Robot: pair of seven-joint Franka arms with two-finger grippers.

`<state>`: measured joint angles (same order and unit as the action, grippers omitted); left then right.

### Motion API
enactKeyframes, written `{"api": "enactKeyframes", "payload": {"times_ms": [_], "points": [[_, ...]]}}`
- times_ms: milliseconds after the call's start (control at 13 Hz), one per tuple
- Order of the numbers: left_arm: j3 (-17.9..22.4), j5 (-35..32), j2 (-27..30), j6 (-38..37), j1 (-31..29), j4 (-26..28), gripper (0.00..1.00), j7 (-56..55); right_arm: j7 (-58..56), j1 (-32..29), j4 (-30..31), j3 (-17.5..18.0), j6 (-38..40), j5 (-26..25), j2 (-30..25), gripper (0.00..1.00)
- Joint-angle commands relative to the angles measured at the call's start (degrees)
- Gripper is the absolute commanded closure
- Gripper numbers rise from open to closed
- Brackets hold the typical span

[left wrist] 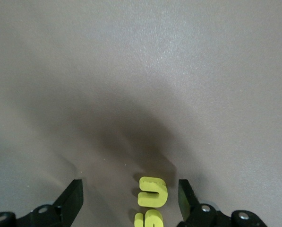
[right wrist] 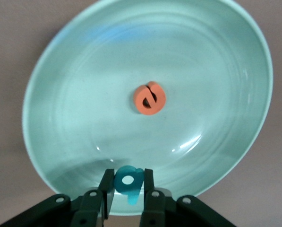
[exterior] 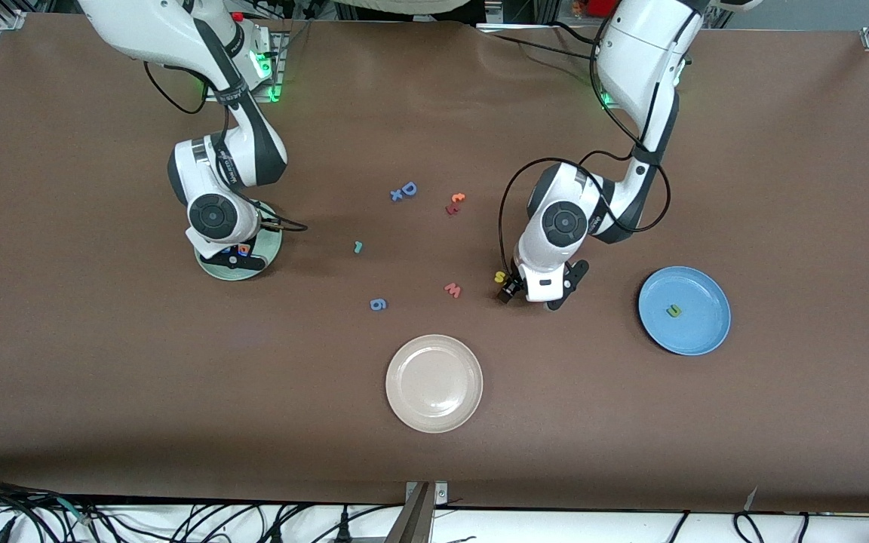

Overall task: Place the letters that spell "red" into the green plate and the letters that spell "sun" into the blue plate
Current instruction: 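Carry the teal letter to the green plate while the left reaches yellow letters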

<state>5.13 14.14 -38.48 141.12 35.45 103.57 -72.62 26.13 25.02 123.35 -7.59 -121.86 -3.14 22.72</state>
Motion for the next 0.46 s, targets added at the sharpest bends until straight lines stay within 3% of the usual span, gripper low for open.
{"api": "enactKeyframes", "payload": {"times_ms": [0,77,154,231,386], "points": [[1.28,1.24,-1.42,0.56,1.47,-1.70,0.11,-0.06,-2.04,-0.93,1.20,-0.05,-1.18,1.21,-1.01,0.84],[1.37,1.24,-1.68,0.56,1.47,-1.70,0.11,-0.06,-1.96,-1.02,1.20,-0.05,-1.10,1.21,-0.93,0.46],[1.28,1.24,-1.77,0.64,1.47,-1.79,0.11,-0.06,-2.04,-1.11,1.11,-0.05,-0.92,1.21,-1.01,0.16],[1.37,1.24,-2.03,0.65,1.47,-1.79,0.11,-0.06,-2.13,-1.11,1.11,-0.05,-0.66,1.21,-1.62,0.11],[1.37,1.24,-2.47,0.65,1.64,-2.14,0.12,0.02,-1.87,-1.02,0.58,0.38,0.92,1.21,-3.47,0.10]]}}
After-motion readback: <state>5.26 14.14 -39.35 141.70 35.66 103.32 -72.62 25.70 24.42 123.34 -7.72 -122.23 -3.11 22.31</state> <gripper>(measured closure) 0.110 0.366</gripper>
